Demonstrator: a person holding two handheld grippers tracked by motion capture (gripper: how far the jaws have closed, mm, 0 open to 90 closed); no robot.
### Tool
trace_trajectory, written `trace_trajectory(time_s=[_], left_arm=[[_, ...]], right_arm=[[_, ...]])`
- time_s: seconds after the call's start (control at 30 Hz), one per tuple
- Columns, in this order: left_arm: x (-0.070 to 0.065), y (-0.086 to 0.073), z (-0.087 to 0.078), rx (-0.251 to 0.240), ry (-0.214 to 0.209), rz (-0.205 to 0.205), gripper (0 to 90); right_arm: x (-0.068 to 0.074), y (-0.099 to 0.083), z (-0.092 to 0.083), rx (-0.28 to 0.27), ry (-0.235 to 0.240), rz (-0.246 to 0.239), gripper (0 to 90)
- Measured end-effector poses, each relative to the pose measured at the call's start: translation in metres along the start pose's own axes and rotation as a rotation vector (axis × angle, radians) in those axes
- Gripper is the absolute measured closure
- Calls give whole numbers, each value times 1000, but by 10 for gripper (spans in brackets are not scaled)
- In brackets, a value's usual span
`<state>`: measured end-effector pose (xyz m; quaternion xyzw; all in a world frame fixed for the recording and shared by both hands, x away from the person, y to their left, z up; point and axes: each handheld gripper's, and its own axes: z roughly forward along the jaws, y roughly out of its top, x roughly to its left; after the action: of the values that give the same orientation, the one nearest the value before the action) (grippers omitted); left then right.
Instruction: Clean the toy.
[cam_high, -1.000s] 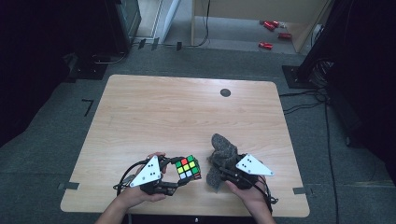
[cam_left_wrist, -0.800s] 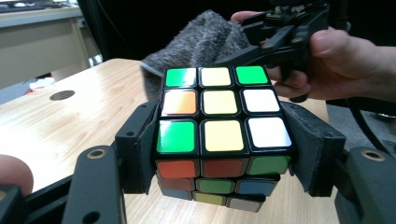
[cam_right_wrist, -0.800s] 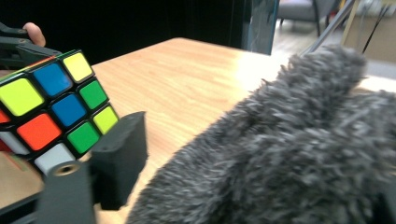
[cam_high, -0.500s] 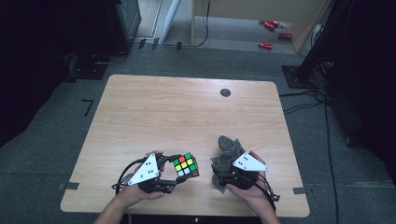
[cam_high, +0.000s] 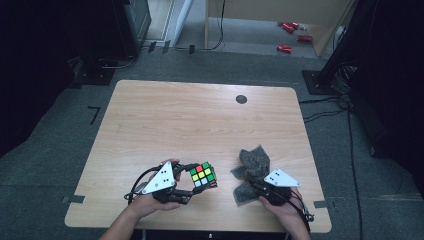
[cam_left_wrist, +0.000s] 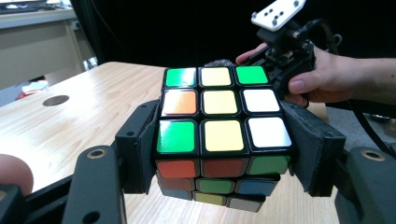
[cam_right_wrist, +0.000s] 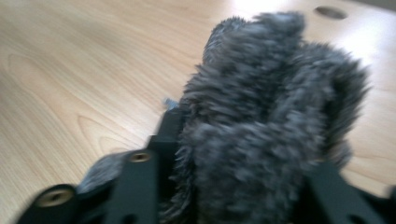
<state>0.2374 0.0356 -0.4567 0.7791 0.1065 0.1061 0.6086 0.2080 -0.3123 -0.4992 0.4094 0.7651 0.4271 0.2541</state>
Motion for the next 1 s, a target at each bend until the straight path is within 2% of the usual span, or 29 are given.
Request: trace_trajectory(time_s=[0.07,0.17,0.23,0.33,0.37,0.47,0.57,0.67,0.73,0.8,0.87,0.93,1.0], left_arm=[[0,1,2,-5,-7,-4,354],[1,2,3,-7,-6,-3,354],[2,2,1,-9,-2,-5,354],[5,2,-4,-15,11,-9,354],[5,2,-5,-18,14,-10,354],[8,1,-10,-20,27,-14,354],[10,-1,-13,-16,39,-20,354],[11,-3,-14,-12,44,-23,354],[11,-3,-14,-9,43,-24,354],[11,-3,-13,-8,45,-24,354],[11,-3,-12,-6,46,-25,354],[11,-3,-12,-6,46,-26,354],[11,-3,-12,-4,46,-24,354]], right_arm=[[1,2,-5,-22,-24,-11,709],[6,13,-4,-58,-26,-25,722],[11,25,4,-61,-10,-45,722],[22,46,19,-73,18,-131,720],[26,55,26,-99,49,-139,718],[34,62,41,-130,98,-147,705],[37,51,62,-75,116,-133,677],[33,36,73,-11,130,-110,654],[29,32,73,-10,153,-82,592],[27,33,69,-16,176,-68,489],[26,37,64,-23,198,-74,381],[24,41,58,-22,201,-84,253],[22,43,51,-14,196,-97,185]])
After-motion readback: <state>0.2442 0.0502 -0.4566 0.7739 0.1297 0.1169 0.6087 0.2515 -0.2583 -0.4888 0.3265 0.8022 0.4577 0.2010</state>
